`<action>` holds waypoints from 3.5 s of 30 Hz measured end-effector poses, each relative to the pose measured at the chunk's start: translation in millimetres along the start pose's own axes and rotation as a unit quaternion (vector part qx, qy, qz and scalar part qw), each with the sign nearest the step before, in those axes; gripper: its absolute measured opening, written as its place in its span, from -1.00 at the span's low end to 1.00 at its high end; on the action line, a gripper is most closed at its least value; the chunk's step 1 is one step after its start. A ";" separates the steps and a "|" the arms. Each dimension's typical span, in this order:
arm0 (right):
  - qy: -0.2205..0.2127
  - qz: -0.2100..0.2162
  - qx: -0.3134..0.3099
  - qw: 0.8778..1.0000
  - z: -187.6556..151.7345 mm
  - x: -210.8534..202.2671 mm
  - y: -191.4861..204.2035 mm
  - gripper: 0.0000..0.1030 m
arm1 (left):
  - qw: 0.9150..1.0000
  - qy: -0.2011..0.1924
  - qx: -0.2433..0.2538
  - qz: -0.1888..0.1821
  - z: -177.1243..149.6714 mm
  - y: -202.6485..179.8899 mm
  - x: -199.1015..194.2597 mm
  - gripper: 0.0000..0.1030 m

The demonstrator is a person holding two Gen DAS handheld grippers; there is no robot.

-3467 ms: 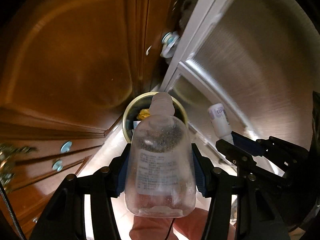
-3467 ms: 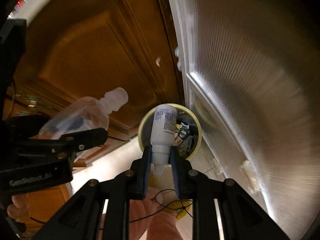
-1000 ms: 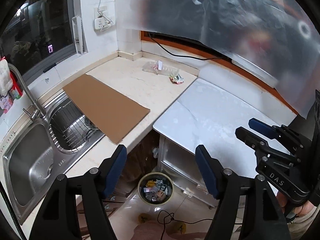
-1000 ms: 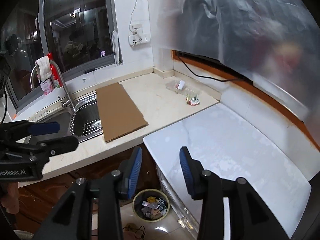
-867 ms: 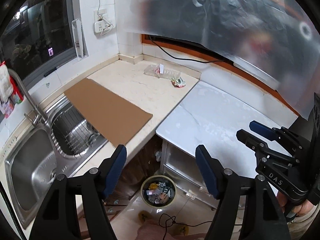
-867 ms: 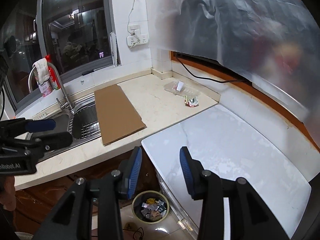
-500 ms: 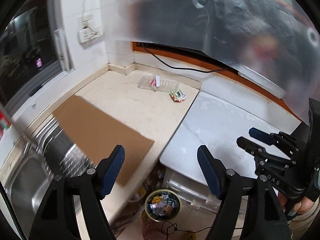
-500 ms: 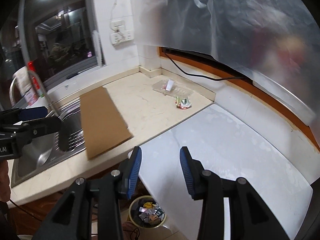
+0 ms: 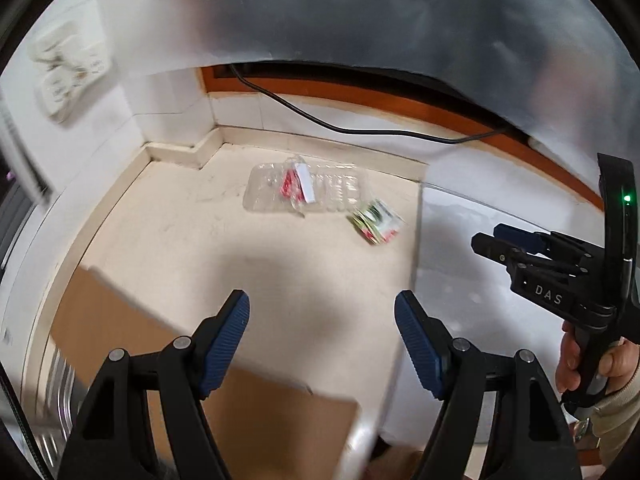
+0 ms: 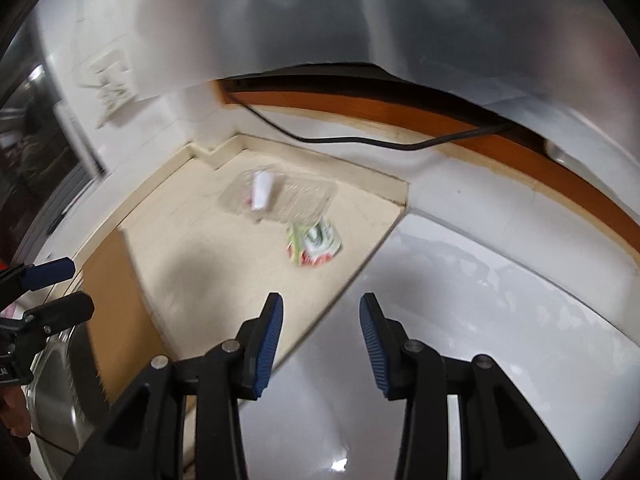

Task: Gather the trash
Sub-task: 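Raise both tools back up toward the counter trash, then grasp the clear plastic tray with the left tool while the right tool grasps the green wipes pack, then carry the clear tray and green wipes pack down over the floor bin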

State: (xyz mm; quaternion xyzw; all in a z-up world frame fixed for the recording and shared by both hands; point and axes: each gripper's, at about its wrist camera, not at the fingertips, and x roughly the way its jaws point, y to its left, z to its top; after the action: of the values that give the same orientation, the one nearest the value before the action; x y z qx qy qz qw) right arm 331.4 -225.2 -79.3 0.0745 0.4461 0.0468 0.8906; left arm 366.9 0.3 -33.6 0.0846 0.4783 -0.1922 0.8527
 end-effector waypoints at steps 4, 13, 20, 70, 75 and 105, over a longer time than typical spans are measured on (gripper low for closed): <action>0.017 -0.008 0.019 1.000 20.7 47.7 -3.5 -0.22 | 1.000 0.020 -0.006 -0.014 36.2 22.2 58.3 0.42; 0.045 -0.026 0.037 0.998 35.3 125.1 -3.8 -0.22 | 0.999 0.034 -0.017 -0.032 86.6 27.6 157.1 0.42; 0.049 -0.032 0.041 0.997 32.8 145.3 -5.3 -0.22 | 0.999 0.046 -0.023 0.012 101.9 15.5 208.8 0.42; -0.037 0.058 -0.025 0.997 -96.2 -136.1 -8.1 -0.92 | 0.999 -0.038 -0.025 -0.016 -66.3 -89.5 -98.8 -0.77; -0.047 0.088 -0.048 0.994 -118.6 -176.8 -12.2 -0.92 | 0.998 -0.045 -0.050 -0.011 -103.6 -112.2 -125.0 -0.77; 0.078 0.109 -0.139 0.981 -297.4 -168.3 -20.2 -0.92 | 0.987 0.073 -0.136 0.047 -328.0 -196.2 -87.6 -0.77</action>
State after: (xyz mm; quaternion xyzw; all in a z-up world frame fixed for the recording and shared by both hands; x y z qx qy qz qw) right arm -7.3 -243.2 -126.0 -0.0053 0.4926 0.2112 0.8442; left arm -11.2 -49.4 -124.8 0.0042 0.5568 -0.0786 0.8269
